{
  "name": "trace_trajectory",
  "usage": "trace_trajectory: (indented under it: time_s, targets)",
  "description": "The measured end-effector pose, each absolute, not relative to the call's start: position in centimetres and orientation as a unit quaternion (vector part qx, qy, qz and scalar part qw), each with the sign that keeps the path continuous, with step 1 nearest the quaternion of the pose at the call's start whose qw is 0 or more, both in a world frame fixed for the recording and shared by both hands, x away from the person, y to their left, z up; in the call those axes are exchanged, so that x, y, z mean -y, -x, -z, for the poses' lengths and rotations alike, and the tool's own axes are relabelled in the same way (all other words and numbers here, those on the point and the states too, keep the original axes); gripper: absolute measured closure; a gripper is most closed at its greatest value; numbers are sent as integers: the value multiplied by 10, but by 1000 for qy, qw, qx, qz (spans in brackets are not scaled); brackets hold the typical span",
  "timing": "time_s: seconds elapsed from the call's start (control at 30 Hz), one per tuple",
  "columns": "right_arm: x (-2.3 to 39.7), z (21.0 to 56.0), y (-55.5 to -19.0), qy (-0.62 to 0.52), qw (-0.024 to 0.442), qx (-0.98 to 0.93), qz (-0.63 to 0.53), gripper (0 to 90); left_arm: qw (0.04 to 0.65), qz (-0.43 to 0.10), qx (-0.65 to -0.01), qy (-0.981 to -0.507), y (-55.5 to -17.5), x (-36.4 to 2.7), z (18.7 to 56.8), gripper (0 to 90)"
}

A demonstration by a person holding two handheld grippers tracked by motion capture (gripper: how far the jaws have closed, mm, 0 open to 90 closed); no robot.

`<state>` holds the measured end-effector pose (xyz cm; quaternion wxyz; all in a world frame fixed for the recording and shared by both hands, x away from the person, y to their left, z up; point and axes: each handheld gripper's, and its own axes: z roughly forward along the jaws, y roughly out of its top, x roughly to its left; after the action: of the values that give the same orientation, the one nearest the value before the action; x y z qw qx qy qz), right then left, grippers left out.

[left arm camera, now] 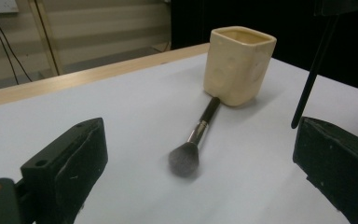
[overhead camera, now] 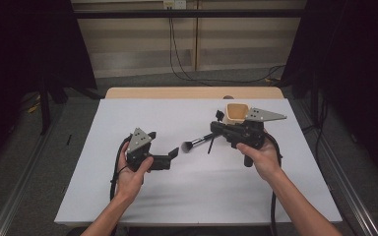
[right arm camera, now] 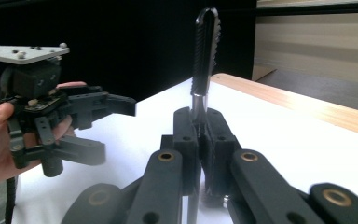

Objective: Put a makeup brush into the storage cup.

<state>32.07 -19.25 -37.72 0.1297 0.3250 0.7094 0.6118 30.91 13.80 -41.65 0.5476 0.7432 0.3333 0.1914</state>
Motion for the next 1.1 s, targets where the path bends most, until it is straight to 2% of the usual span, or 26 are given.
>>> trace_trajectory:
  time_s: [0.7,1.1]
  targets:
    - [225,361,-328,-345,167,-693,-611,859,578,-202,-346,-711,-296,-175,421,35]
    - [234,352,-335,-349,189,-690,-605,858,569,-221,-363,-704,-279,-202,425,35]
